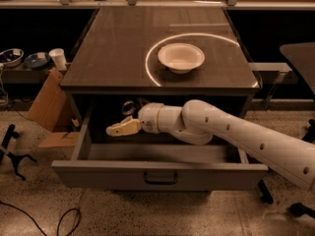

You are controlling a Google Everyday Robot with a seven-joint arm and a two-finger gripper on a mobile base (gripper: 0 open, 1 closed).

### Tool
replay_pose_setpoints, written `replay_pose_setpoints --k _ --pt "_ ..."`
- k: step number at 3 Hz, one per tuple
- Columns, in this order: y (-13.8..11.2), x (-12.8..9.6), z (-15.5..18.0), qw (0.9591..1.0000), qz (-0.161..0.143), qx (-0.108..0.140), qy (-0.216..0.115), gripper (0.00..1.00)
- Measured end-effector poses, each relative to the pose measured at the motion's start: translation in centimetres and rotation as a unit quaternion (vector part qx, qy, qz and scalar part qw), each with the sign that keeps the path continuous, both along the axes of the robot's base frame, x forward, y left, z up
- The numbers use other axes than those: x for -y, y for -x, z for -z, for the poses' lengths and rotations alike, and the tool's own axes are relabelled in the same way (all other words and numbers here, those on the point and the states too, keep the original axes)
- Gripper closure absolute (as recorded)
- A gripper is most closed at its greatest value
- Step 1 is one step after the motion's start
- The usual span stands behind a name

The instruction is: Pick orange can from top drawer and place on counter

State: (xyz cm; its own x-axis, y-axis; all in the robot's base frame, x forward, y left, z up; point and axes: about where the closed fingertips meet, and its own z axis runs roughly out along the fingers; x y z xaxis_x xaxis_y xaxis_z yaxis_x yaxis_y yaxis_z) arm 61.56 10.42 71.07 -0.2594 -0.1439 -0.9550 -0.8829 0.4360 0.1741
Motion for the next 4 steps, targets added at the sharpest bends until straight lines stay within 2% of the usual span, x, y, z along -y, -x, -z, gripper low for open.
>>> replay_pose_setpoints --k 2,4 --pt "-1.9 -2.7 1.5 0.9993 0.012 -0.033 0.010 0.00" --pt "-2.5 -4.3 2.9 0.9979 0.020 -0.060 0.012 0.00"
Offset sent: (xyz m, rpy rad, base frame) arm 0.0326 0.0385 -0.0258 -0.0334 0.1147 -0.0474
